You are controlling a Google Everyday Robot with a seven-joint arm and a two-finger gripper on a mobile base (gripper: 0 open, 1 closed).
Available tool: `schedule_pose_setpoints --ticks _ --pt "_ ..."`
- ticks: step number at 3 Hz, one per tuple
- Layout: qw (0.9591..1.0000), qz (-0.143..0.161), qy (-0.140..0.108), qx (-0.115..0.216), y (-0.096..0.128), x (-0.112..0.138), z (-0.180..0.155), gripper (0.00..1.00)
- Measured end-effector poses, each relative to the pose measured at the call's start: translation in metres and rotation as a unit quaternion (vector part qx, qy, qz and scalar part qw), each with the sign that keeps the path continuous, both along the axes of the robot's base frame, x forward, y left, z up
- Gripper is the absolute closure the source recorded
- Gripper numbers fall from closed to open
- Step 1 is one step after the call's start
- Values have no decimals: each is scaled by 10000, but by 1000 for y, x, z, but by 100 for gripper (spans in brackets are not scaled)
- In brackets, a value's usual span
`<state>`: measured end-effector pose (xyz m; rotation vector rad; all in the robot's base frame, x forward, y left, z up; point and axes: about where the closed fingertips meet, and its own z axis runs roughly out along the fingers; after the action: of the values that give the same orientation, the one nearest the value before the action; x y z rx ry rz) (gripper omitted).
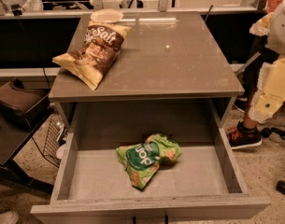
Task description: Pick green rice chip bag from top drawer and place on counter
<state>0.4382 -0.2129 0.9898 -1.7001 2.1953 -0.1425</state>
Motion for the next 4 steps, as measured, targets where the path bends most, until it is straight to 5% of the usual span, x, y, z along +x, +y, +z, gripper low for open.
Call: schedule_pose_setpoints --ticks 2,4 --pt "9999 84 55 -54 8 7 -24 0" --pt "9987 457 108 178 33 19 -131 0"
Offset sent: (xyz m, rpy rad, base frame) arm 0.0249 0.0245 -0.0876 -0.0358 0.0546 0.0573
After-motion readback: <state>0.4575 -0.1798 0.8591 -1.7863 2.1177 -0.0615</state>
